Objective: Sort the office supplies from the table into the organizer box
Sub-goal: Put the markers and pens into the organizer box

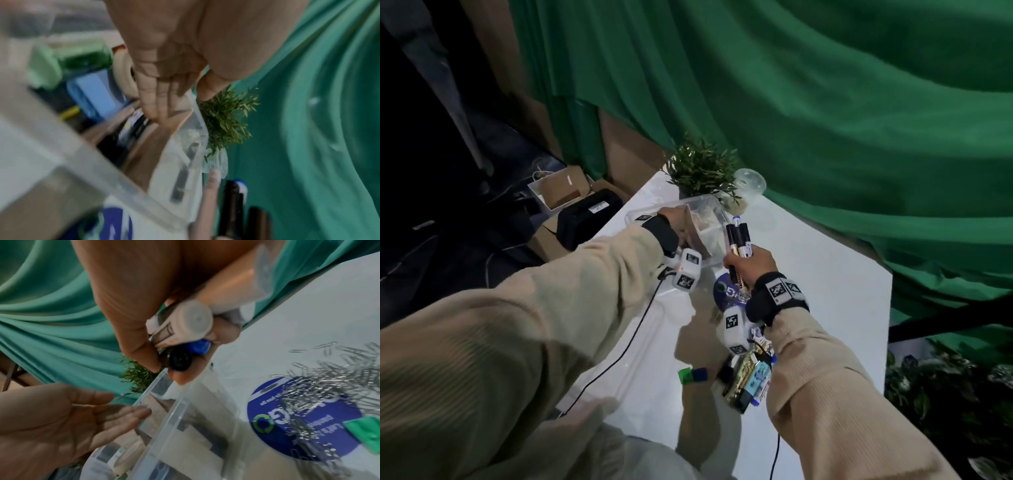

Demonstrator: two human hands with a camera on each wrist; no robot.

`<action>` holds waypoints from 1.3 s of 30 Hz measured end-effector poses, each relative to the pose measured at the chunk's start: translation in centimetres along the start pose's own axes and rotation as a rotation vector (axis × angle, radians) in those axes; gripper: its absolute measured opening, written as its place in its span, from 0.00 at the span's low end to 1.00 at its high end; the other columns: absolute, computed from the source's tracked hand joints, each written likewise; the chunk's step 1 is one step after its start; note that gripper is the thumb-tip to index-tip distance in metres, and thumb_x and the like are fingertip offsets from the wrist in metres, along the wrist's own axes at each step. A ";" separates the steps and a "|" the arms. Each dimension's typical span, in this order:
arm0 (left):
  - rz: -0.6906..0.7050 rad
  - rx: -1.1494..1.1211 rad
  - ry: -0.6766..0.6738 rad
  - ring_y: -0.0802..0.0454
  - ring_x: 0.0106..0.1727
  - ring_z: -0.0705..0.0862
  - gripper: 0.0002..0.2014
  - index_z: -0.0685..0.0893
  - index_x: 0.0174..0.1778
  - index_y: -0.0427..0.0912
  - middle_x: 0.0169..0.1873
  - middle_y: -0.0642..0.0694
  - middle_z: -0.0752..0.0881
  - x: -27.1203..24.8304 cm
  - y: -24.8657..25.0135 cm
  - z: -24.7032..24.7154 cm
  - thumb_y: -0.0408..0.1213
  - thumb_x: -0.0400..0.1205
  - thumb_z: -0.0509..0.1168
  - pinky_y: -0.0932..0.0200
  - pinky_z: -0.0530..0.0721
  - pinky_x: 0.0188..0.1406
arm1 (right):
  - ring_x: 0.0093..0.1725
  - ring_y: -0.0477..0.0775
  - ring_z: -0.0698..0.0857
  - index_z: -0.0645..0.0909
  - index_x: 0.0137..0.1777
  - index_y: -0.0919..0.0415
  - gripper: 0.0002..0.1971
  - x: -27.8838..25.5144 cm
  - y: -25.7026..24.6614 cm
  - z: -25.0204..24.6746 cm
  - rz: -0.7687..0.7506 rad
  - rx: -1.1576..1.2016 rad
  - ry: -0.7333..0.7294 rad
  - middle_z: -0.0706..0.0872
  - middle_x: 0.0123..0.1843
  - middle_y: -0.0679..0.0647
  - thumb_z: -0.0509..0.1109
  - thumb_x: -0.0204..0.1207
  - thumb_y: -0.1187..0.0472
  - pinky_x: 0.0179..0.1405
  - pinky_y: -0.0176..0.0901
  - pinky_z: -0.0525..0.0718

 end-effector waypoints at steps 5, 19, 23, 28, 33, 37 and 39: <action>0.302 0.597 0.292 0.39 0.65 0.79 0.14 0.83 0.62 0.49 0.65 0.40 0.82 0.6 1.9 -7.5 0.41 0.81 0.62 0.50 0.80 0.63 | 0.42 0.59 0.87 0.85 0.47 0.58 0.12 1.3 -4.5 4.1 -0.038 -0.129 -0.063 0.88 0.42 0.58 0.77 0.66 0.56 0.43 0.46 0.84; 0.266 0.921 0.169 0.31 0.66 0.77 0.27 0.58 0.81 0.46 0.68 0.33 0.75 4.4 -3.1 -9.7 0.47 0.86 0.53 0.44 0.78 0.58 | 0.56 0.63 0.85 0.80 0.62 0.53 0.19 3.2 -9.0 10.2 -0.100 -0.457 0.035 0.87 0.58 0.59 0.72 0.72 0.50 0.56 0.48 0.82; 0.293 0.975 0.153 0.32 0.68 0.76 0.26 0.59 0.81 0.44 0.68 0.32 0.74 4.4 -2.6 -9.4 0.46 0.86 0.52 0.45 0.77 0.60 | 0.60 0.62 0.85 0.70 0.77 0.44 0.30 1.5 -8.6 10.0 -0.181 -0.358 -0.045 0.87 0.61 0.58 0.70 0.75 0.59 0.65 0.46 0.80; 0.308 1.017 0.170 0.32 0.67 0.76 0.25 0.60 0.80 0.42 0.69 0.31 0.75 4.4 -2.1 -9.0 0.44 0.87 0.52 0.45 0.77 0.60 | 0.58 0.64 0.84 0.73 0.74 0.41 0.25 -1.2 -9.4 8.1 -0.342 -0.502 0.033 0.87 0.61 0.58 0.63 0.78 0.61 0.58 0.52 0.84; 0.212 1.089 0.154 0.33 0.75 0.69 0.29 0.56 0.82 0.43 0.76 0.33 0.68 4.2 -1.8 -9.1 0.46 0.86 0.55 0.43 0.73 0.70 | 0.61 0.58 0.84 0.82 0.65 0.44 0.17 -1.8 -6.5 3.6 -0.303 -0.404 0.177 0.86 0.65 0.52 0.63 0.79 0.59 0.60 0.48 0.81; 0.467 1.078 0.343 0.33 0.70 0.70 0.28 0.65 0.78 0.46 0.72 0.35 0.71 0.4 0.9 -6.9 0.48 0.82 0.60 0.42 0.72 0.65 | 0.61 0.56 0.83 0.85 0.57 0.46 0.17 -2.5 2.8 -1.7 -0.076 -0.201 0.282 0.85 0.62 0.53 0.62 0.75 0.63 0.62 0.47 0.81; 0.727 0.994 0.353 0.35 0.67 0.73 0.23 0.74 0.72 0.46 0.69 0.38 0.75 -3.2 2.1 -3.3 0.45 0.80 0.61 0.44 0.74 0.63 | 0.60 0.58 0.84 0.86 0.55 0.49 0.15 -3.7 9.3 -3.9 0.075 -0.152 0.310 0.87 0.59 0.54 0.64 0.74 0.65 0.59 0.45 0.82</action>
Point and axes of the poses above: each hand's wrist, its own x-axis towards the middle knuckle, its own z-axis out of the palm, y = z × x, the point moved 10 cm from there along x, towards the middle knuckle
